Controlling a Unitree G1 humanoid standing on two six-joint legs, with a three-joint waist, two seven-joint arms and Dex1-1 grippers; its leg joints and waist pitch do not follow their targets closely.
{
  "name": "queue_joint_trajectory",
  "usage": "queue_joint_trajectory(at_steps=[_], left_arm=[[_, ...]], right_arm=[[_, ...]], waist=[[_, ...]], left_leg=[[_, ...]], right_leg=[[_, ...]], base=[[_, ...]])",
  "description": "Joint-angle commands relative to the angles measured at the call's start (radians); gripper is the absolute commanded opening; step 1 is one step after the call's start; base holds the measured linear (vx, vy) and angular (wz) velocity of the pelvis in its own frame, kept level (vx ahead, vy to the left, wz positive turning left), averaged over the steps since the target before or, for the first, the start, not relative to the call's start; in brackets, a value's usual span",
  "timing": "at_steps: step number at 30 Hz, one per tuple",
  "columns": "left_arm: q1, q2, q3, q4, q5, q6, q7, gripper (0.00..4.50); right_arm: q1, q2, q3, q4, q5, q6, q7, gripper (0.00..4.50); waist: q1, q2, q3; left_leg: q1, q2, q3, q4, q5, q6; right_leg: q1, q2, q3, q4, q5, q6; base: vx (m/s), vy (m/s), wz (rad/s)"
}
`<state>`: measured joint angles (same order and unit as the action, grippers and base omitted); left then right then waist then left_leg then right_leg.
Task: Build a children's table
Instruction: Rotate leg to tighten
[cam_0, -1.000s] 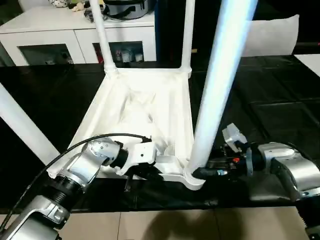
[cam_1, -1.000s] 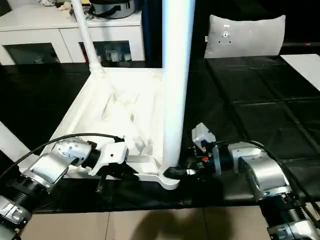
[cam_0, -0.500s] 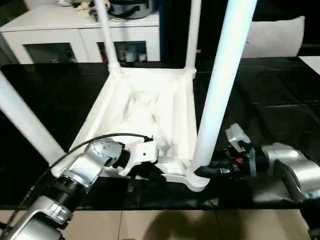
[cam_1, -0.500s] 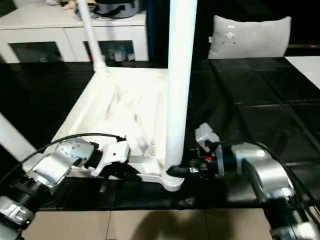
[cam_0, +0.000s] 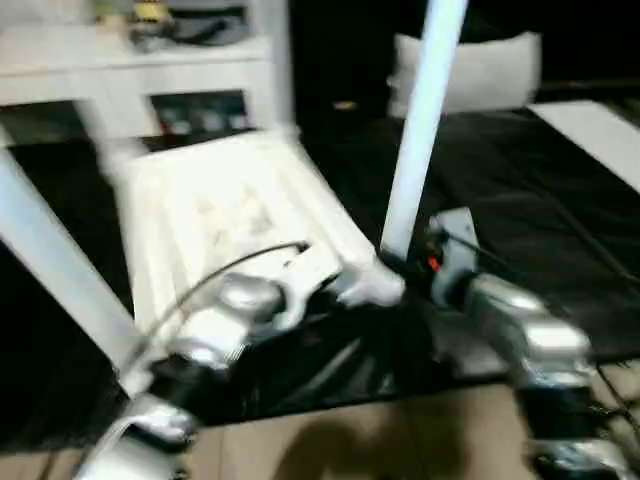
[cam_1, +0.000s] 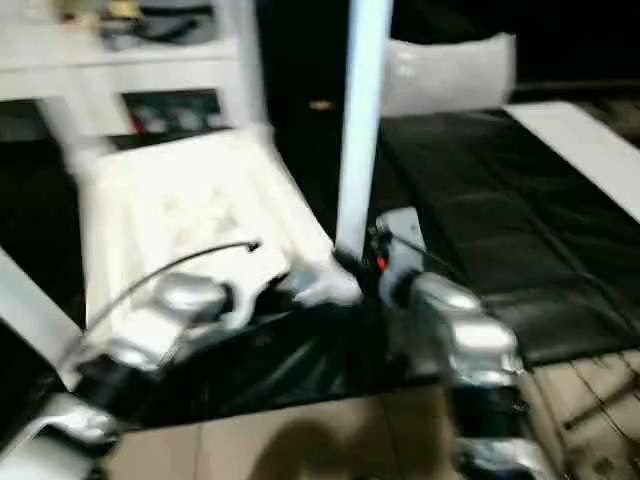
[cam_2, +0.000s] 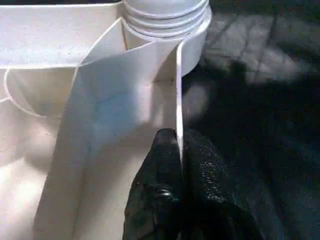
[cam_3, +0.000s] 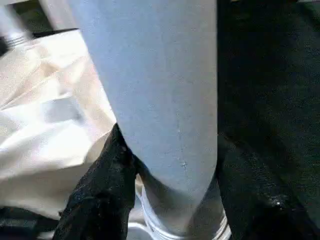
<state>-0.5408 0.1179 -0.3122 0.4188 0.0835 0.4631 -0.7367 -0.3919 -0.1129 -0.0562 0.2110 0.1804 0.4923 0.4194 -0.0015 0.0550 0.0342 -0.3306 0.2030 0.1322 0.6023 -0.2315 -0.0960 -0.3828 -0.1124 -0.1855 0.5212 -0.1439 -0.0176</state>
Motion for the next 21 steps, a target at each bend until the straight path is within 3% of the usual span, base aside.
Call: queue_joint_trajectory(at_steps=[1, 7, 11, 12, 13, 15, 17, 18, 21], left_arm=[[-0.03, -0.038, -0.021, 0.0, -0.005, -0.018, 0.019, 0.0], [-0.009, 0.001, -0.034, -0.009, 0.011, -0.047, -0.005, 0.0], [0.015, 0.044, -0.035, -0.013, 0.001, -0.113, -0.056, 0.0], [0.017, 0.052, -0.037, -0.013, 0.0, -0.123, -0.069, 0.0], [0.025, 0.082, -0.046, -0.014, -0.003, -0.147, -0.118, 0.0], [0.028, 0.1, -0.055, -0.015, -0.003, -0.166, -0.144, 0.0], [0.038, 0.146, -0.064, -0.023, -0.025, -0.23, -0.231, 0.0], [0.042, 0.163, -0.067, -0.028, -0.036, -0.256, -0.266, 0.0], [0.048, 0.207, -0.087, -0.039, -0.046, -0.295, -0.351, 0.0]], right_arm=[[0.015, 0.053, 0.034, 0.013, 0.05, 0.025, 0.016, 2.7], [0.059, -0.012, 0.012, -0.064, 0.06, 0.024, 0.091, 3.31], [0.081, -0.094, 0.009, -0.073, 0.075, -0.018, 0.184, 3.67], [0.086, -0.11, 0.012, -0.079, 0.078, -0.02, 0.208, 3.76], [0.104, -0.166, 0.026, -0.1, 0.087, -0.023, 0.287, 4.0], [0.113, -0.195, 0.035, -0.113, 0.093, -0.02, 0.331, 4.07], [0.127, -0.278, 0.071, -0.134, 0.093, -0.035, 0.447, 4.21], [0.128, -0.303, 0.08, -0.134, 0.095, -0.043, 0.483, 4.33], [0.13, -0.36, 0.102, -0.134, 0.096, -0.075, 0.571, 4.44]], waist=[[-0.002, -0.021, -0.047], [0.02, -0.027, -0.054], [0.038, -0.037, -0.057], [0.046, -0.038, -0.056], [0.051, -0.036, -0.058], [0.055, -0.032, -0.057], [0.057, -0.019, -0.057], [0.056, -0.024, -0.057], [0.062, -0.023, -0.056]], left_leg=[[-0.014, 0.004, 0.001, -0.082, -0.319, 0.049], [-0.022, 0.014, 0.01, -0.083, -0.158, 0.085], [-0.032, 0.005, 0.017, -0.075, -0.096, 0.108], [-0.029, 0.004, 0.019, -0.074, -0.087, 0.113], [-0.031, 0.005, 0.018, -0.073, -0.075, 0.117], [-0.03, 0.008, 0.018, -0.074, -0.069, 0.123], [-0.028, 0.011, 0.016, -0.075, -0.087, 0.122], [-0.028, 0.011, 0.016, -0.076, -0.1, 0.118], [-0.023, 0.016, 0.016, -0.078, -0.118, 0.111]], right_leg=[[0.049, -0.05, 0.036, -0.079, -0.523, -0.011], [0.05, -0.051, 0.072, -0.043, -0.369, -0.097], [0.051, -0.048, 0.084, -0.032, -0.369, -0.097], [0.046, -0.047, 0.087, -0.031, -0.378, -0.097], [0.051, -0.047, 0.087, -0.028, -0.375, -0.097], [0.049, -0.045, 0.088, -0.027, -0.363, -0.098], [0.047, -0.043, 0.086, -0.028, -0.365, -0.1], [0.047, -0.042, 0.086, -0.028, -0.366, -0.104], [0.043, -0.043, 0.088, -0.027, -0.37, -0.115]], base=[[0.0, 0.0, 0.0], [0.0, 0.0, 0.0], [0.0, 0.0, 0.0], [0.0, 0.0, 0.0], [0.0, 0.0, 0.0], [0.0, 0.0, 0.0], [0.0, 0.0, 0.0], [0.0, 0.0, 0.0], [0.0, 0.0, 0.0]])
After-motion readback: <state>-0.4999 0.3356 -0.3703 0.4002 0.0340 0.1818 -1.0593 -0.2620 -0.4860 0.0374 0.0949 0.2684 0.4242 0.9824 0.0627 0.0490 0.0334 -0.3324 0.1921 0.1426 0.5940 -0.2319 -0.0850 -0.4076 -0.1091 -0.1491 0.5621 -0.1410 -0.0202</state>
